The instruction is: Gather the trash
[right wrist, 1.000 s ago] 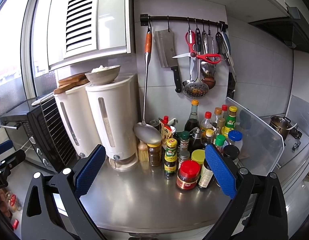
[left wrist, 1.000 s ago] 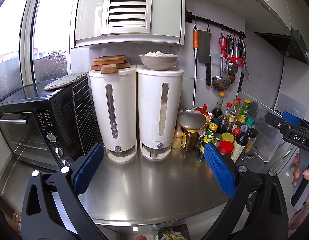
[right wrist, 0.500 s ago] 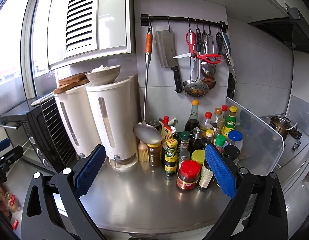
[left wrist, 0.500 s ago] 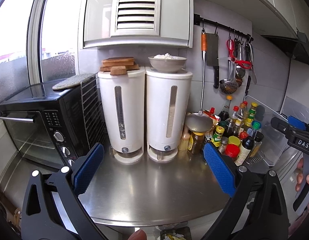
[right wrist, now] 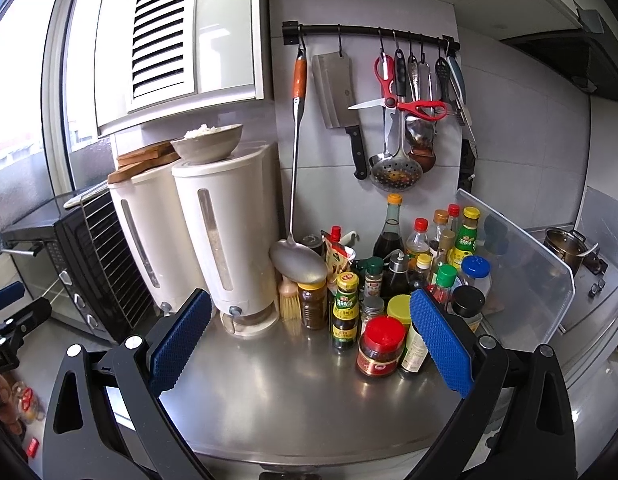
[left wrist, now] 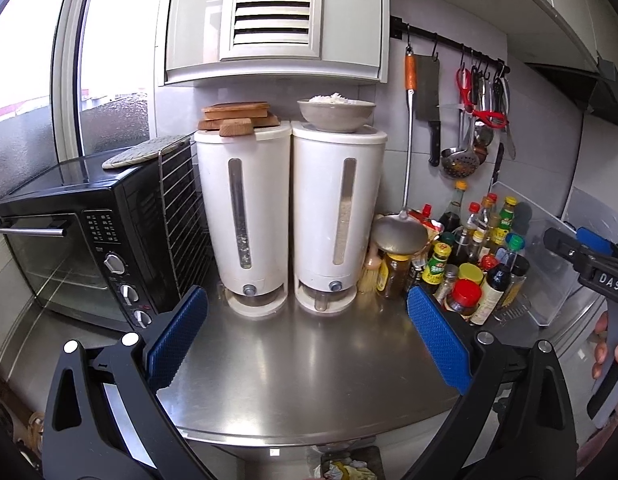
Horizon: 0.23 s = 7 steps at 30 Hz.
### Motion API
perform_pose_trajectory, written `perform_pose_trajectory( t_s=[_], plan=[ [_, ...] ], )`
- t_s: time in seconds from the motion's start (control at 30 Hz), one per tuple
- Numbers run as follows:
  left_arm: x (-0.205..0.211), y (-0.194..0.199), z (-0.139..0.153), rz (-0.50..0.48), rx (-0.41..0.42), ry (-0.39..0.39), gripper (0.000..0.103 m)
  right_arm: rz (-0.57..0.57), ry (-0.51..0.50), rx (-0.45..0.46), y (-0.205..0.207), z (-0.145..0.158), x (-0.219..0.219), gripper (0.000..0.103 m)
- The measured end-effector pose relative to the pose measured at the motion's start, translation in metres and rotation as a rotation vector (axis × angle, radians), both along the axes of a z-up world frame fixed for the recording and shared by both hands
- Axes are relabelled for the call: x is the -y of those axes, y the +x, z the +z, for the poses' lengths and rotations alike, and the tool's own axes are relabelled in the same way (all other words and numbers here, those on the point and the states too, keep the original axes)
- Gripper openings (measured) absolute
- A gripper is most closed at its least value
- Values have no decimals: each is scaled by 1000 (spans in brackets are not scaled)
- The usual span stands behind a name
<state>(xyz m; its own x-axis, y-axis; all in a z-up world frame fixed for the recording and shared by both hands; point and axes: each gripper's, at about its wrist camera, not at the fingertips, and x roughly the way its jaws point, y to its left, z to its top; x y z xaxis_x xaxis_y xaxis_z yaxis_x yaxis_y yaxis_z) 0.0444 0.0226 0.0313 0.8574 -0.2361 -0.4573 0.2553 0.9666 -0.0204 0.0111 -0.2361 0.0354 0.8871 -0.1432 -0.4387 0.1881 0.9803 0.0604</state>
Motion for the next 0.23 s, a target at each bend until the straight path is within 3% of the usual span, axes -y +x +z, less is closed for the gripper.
perform_pose_trajectory(
  t_s=[0.23],
  plan=[
    [-7,4,-2,23,-22,-3,95,17,-9,-15,5,-1,-7,100]
  ],
)
